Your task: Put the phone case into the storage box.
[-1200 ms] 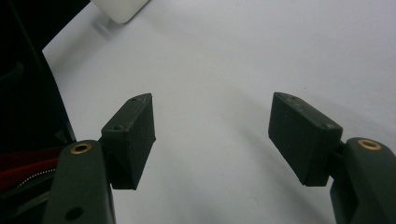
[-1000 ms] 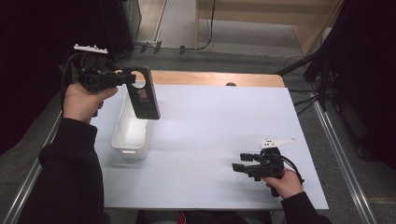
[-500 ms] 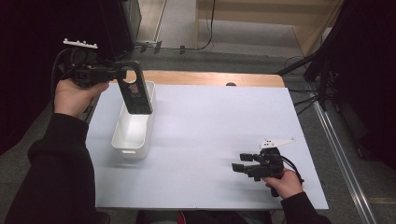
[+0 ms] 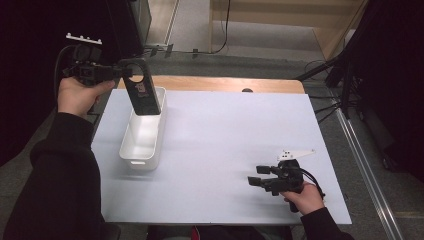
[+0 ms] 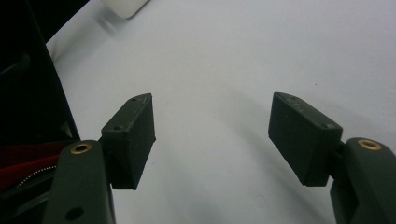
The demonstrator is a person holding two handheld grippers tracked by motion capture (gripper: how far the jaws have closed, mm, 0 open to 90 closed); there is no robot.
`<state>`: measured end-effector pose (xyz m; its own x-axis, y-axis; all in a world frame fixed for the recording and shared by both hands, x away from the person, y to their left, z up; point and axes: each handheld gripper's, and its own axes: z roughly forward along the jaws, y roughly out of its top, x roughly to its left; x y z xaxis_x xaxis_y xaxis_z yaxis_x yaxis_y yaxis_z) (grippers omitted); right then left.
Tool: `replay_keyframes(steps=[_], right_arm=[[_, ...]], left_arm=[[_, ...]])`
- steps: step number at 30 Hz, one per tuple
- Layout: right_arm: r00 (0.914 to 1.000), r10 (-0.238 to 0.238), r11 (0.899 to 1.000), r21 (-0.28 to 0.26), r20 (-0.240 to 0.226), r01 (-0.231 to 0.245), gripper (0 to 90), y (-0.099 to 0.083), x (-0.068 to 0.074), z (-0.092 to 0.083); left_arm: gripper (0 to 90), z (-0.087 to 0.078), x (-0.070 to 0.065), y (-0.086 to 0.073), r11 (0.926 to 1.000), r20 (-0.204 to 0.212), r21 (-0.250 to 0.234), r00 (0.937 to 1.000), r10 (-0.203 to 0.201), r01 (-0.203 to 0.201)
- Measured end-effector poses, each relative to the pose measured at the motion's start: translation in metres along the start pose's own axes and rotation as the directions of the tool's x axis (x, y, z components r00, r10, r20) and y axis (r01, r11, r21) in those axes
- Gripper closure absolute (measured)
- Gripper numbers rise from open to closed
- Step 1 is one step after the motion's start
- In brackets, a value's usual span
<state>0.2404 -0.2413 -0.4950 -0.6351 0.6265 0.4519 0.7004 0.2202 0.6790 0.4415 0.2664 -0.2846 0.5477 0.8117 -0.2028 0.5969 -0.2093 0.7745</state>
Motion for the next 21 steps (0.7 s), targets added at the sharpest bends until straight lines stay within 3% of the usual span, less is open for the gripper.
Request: replay_keyframes(steps=[21], right_arm=[[0.9996,0.018,1.000,-0.002,0.023,-0.018,30.5,-0.010,0.003,-0.005]], left_arm=[[69.6,0.023,0.023,0.015,0.9997,-0.031,-0.015,0.9994,-0.018,0.017]])
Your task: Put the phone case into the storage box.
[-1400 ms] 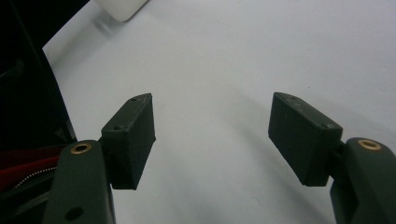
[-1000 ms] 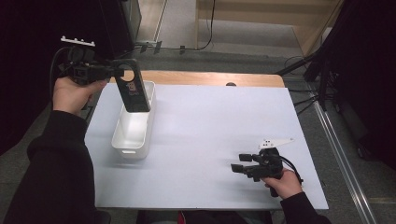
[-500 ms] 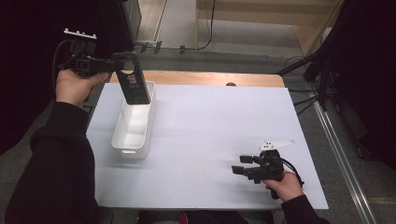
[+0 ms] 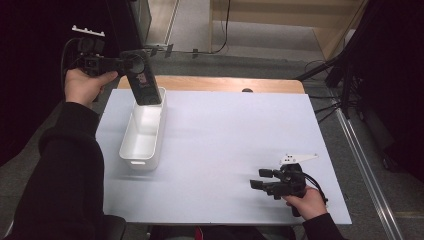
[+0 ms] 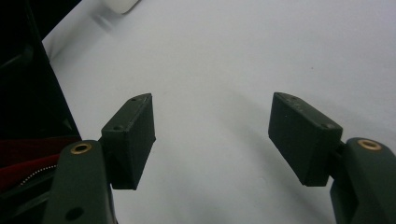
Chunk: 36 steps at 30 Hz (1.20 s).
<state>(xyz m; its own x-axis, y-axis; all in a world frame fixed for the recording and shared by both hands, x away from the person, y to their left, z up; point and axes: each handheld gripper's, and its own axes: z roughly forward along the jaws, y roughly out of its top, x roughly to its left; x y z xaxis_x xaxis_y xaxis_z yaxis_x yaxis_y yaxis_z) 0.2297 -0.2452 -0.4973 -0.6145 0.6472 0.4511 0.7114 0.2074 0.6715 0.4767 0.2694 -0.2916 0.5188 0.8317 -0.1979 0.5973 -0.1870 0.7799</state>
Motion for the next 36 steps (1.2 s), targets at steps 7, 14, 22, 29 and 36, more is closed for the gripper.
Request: replay_keyframes(steps=[7,14,22,29,36], right_arm=[[1.0000,0.001,1.000,-0.001,0.002,-0.001,30.5,-0.002,0.002,-0.001],[1.0000,0.000,1.000,0.000,0.000,0.000,30.5,-0.002,0.003,-0.001],[1.0000,-0.007,1.000,0.004,-0.002,0.007,30.5,-0.002,0.004,0.000],[1.0000,-0.009,1.000,0.003,-0.002,0.009,30.5,-0.002,0.005,0.000],[0.9999,-0.009,1.000,0.004,-0.006,0.009,30.5,-0.002,0.005,-0.001]], left_arm=[[69.6,0.003,0.006,0.000,1.0000,-0.019,-0.002,0.9998,-0.001,0.001],[69.6,0.010,0.005,0.001,1.0000,-0.027,-0.008,0.9996,0.005,-0.005],[69.6,0.022,0.005,0.001,0.9998,-0.049,0.002,0.9986,0.021,-0.021],[69.6,0.028,0.004,0.003,0.9995,-0.054,-0.005,0.9980,0.032,-0.032],[69.6,0.034,0.010,0.004,0.9994,-0.076,0.001,0.9965,0.034,-0.034]])
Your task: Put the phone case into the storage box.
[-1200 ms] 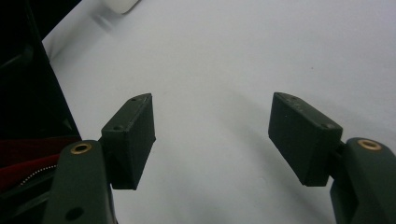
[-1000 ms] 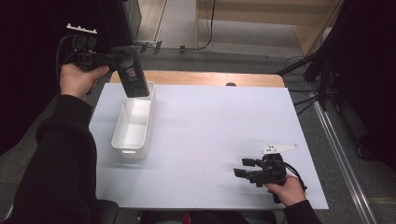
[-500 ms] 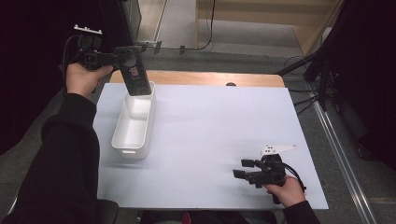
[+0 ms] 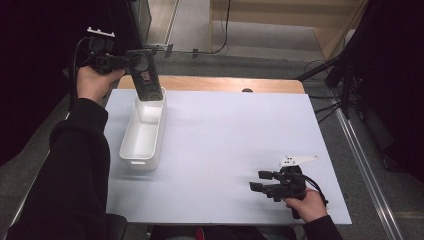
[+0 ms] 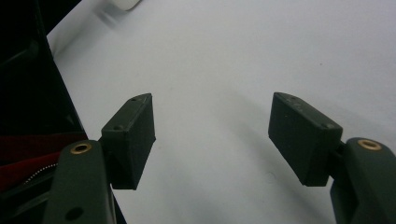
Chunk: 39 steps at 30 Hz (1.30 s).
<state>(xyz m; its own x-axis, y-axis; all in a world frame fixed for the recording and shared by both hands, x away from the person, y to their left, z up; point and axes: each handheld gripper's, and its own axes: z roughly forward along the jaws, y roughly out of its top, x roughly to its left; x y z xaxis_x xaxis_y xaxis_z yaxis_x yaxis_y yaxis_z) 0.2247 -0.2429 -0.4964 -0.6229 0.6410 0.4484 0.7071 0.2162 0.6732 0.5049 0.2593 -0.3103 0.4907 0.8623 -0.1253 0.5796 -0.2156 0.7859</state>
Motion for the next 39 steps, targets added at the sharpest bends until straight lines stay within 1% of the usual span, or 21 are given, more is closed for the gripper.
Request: replay_keyframes(steps=[2,5,6,8,12,16,18,20,22,26,31,34,39], right_arm=[[1.0000,0.003,1.000,-0.003,-0.002,-0.003,30.5,0.000,0.000,0.000],[1.0000,0.002,1.000,-0.001,-0.002,-0.002,30.5,0.000,-0.001,0.000],[1.0000,0.002,1.000,-0.001,-0.003,-0.002,30.5,0.000,-0.001,0.001],[1.0000,0.003,1.000,-0.001,-0.002,-0.003,30.5,0.000,-0.001,0.000],[1.0000,0.003,1.000,-0.004,-0.002,-0.003,30.5,0.000,-0.001,0.000],[1.0000,0.003,1.000,-0.003,-0.004,-0.003,30.5,0.000,-0.001,0.000],[1.0000,0.003,1.000,-0.003,-0.002,-0.003,30.5,0.000,-0.001,0.000],[1.0000,0.006,1.000,-0.010,-0.003,-0.007,30.5,0.000,-0.001,-0.001],[1.0000,0.009,1.000,-0.012,-0.004,-0.009,30.5,0.000,-0.001,-0.001],[1.0000,0.007,1.000,-0.012,-0.004,-0.007,30.5,0.001,-0.002,-0.001],[1.0000,0.006,1.000,-0.011,-0.007,-0.006,30.5,0.000,-0.002,-0.002],[0.9999,0.008,1.000,-0.010,-0.008,-0.008,30.5,0.000,-0.002,-0.001],[0.9998,0.012,1.000,-0.011,-0.013,-0.013,30.5,0.001,-0.001,-0.001]], left_arm=[[69.6,0.002,0.002,-0.001,1.0000,-0.001,-0.001,1.0000,-0.007,0.007],[69.6,0.006,0.004,-0.002,0.9999,-0.009,0.015,1.0000,0.001,-0.001],[69.5,0.007,0.004,-0.002,0.9999,-0.003,0.016,1.0000,0.001,-0.001],[69.6,0.009,0.006,-0.003,0.9997,-0.004,0.023,1.0000,0.000,0.000],[69.6,0.011,0.008,-0.005,0.9997,-0.009,0.021,0.9999,-0.009,0.009],[69.5,0.013,0.009,-0.006,0.9997,-0.013,0.023,0.9999,-0.006,0.007],[69.5,0.015,0.010,-0.007,0.9997,-0.010,0.020,0.9999,-0.012,0.012],[69.5,0.017,0.011,-0.009,0.9996,-0.020,0.023,0.9997,-0.014,0.014],[69.5,0.019,0.013,-0.010,0.9995,-0.020,0.025,0.9996,-0.020,0.021],[69.5,0.022,0.014,-0.012,0.9995,-0.030,0.023,0.9994,-0.019,0.020],[69.5,0.027,0.016,-0.017,0.9993,-0.039,0.029,0.9990,-0.021,0.022],[69.5,0.029,0.018,-0.020,0.9992,-0.041,0.025,0.9987,-0.030,0.031],[69.5,0.032,0.019,-0.024,0.9993,-0.045,0.024,0.9985,-0.029,0.030]])
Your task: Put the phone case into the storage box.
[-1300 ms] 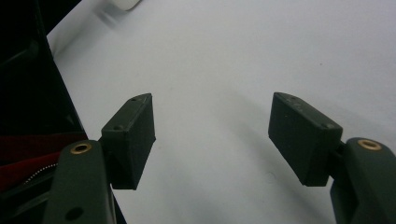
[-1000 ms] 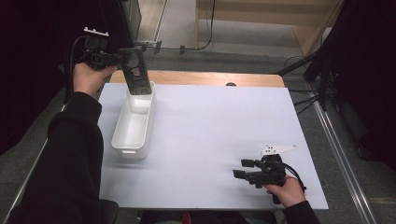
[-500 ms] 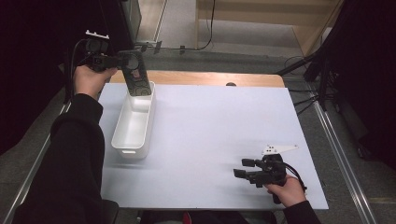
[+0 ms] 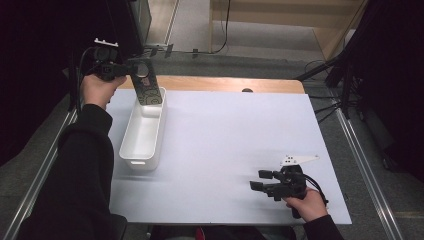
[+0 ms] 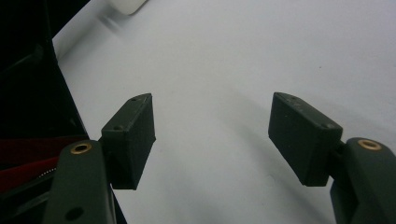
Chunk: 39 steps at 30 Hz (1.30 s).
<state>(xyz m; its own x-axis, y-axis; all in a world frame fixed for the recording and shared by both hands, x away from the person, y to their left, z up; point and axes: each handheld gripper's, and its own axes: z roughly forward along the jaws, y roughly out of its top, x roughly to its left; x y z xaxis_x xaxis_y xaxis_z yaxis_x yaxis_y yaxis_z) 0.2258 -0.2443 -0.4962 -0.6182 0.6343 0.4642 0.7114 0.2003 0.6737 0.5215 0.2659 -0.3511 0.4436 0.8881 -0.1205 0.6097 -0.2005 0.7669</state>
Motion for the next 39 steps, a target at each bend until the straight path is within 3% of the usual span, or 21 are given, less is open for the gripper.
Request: replay_keyframes(steps=[16,39], right_arm=[[1.0000,-0.003,1.000,-0.004,-0.001,0.003,30.5,0.000,0.000,0.000],[1.0000,-0.004,1.000,-0.003,-0.001,0.004,30.5,0.000,-0.001,-0.001]], left_arm=[[69.3,0.017,0.000,-0.012,0.9999,-0.021,0.014,0.9998,-0.002,0.002],[68.4,0.038,-0.002,-0.026,0.9996,0.003,0.022,0.9998,-0.020,0.020]])
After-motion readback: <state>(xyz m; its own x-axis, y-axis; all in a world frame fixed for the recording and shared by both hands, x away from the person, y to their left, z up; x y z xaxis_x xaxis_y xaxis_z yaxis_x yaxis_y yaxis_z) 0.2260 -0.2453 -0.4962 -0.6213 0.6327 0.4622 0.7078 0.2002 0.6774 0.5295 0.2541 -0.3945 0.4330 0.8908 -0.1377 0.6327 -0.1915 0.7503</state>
